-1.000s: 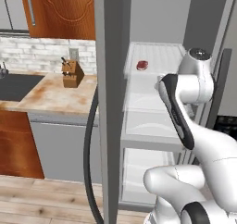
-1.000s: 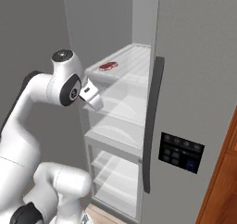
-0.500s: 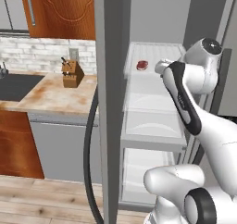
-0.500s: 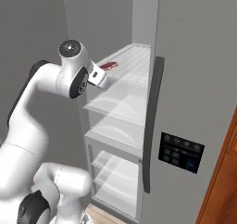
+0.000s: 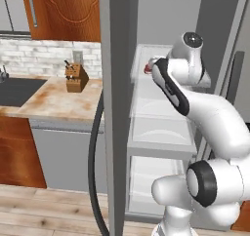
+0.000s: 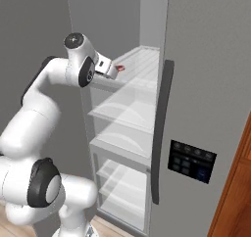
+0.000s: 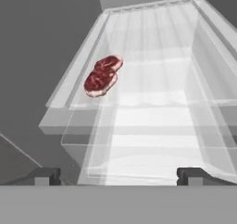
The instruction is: Take the cheese, steak, and broccoli from the fridge and place them on the plate on the dining counter to create an appetizer plate.
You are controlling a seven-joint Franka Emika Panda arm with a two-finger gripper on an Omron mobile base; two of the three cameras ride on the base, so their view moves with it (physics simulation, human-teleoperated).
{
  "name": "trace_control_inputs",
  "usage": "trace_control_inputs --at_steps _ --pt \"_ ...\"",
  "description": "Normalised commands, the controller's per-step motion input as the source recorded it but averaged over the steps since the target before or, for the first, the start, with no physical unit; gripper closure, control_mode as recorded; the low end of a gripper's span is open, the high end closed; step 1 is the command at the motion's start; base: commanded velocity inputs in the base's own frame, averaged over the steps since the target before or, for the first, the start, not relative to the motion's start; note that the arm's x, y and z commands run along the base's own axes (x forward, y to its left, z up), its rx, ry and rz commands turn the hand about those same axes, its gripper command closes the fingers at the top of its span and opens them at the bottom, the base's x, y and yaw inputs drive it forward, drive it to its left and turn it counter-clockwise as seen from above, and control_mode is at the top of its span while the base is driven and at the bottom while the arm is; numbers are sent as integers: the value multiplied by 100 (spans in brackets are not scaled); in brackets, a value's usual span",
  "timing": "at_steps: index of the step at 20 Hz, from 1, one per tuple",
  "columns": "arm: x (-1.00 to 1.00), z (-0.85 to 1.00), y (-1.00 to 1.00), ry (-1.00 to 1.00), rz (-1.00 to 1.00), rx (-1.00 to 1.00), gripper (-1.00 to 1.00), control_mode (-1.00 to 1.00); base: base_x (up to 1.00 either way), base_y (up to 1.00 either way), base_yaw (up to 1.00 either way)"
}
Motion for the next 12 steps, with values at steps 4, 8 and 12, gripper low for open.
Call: trace_control_inputs --at_steps 4,8,12 --pt "81 1 1 4 0 -9 -100 -100 0 0 0" --pt "71 -3 0 6 0 -1 -100 -100 0 0 0" --pt "60 -14 0 7 0 0 -100 -100 0 0 0"
